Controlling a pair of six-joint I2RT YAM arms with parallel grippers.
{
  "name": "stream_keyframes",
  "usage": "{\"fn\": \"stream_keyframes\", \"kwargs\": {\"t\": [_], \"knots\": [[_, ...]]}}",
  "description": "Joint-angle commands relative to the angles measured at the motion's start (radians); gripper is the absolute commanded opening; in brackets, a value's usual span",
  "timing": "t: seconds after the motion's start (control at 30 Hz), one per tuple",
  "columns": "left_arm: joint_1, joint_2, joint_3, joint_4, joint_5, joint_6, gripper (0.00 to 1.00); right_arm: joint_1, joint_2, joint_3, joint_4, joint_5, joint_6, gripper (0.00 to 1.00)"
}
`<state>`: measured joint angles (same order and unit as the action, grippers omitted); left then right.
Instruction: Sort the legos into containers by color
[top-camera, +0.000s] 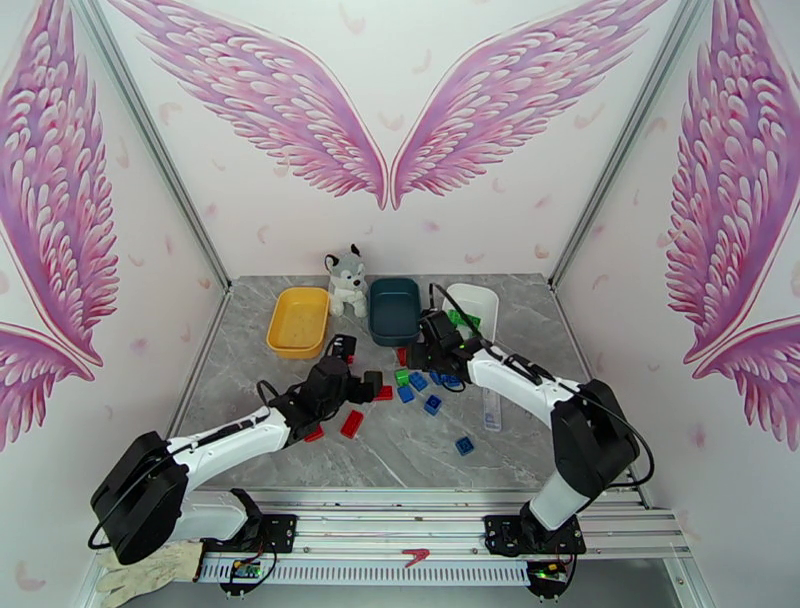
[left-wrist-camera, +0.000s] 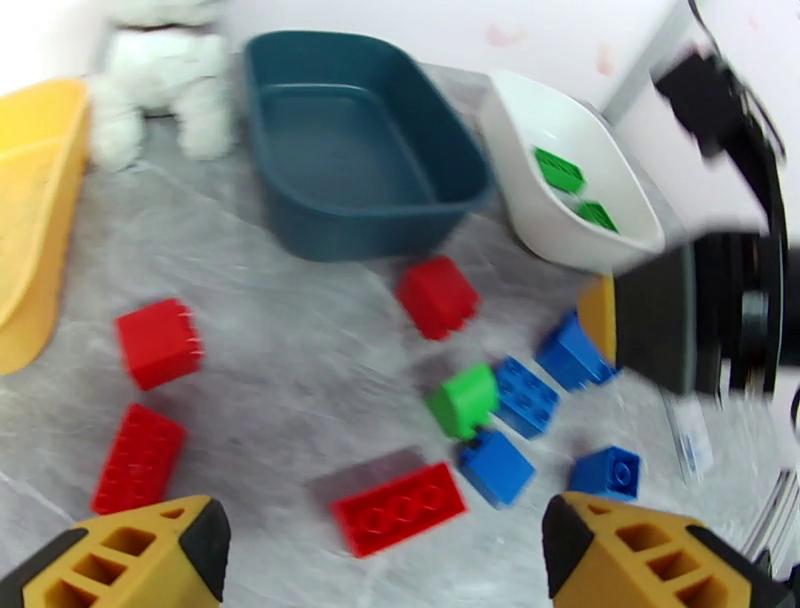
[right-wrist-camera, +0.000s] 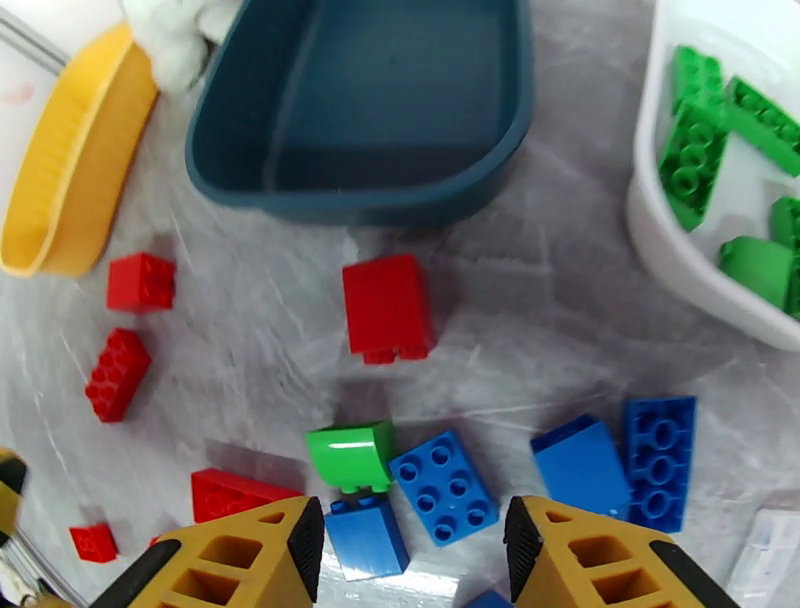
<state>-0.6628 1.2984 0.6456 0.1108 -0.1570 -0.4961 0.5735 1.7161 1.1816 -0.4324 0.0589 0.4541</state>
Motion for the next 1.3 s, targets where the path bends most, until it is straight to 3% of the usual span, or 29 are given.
{"fn": "stream_keyframes", "kwargs": {"t": [0.0,0.23,0.57,1.0,1.27], "knots": [[0.06,-0.063,-0.052,0.025,0.043,-0.063,0.88,0.035,0.071,0.065,-0.029,-0.014,-0.029,0.54],[0.133,-0.122,-0.101,0.043,0.076,-0.105,0.9,0.072,0.154,0.112,-0.045,0.003,-0.04,0.54],[0.14,-0.081,-0.095,0.061,0.114,-0.122,0.91,0.08,0.224,0.163,-0.066,0.06,-0.057,0.55],[0.144,-0.07,-0.094,0.069,0.132,-0.129,0.91,0.083,0.285,0.197,-0.073,0.068,-0.061,0.49],[0.144,-0.065,-0.094,0.071,0.138,-0.13,0.91,0.084,0.237,0.175,-0.065,0.077,-0.055,0.31]]}}
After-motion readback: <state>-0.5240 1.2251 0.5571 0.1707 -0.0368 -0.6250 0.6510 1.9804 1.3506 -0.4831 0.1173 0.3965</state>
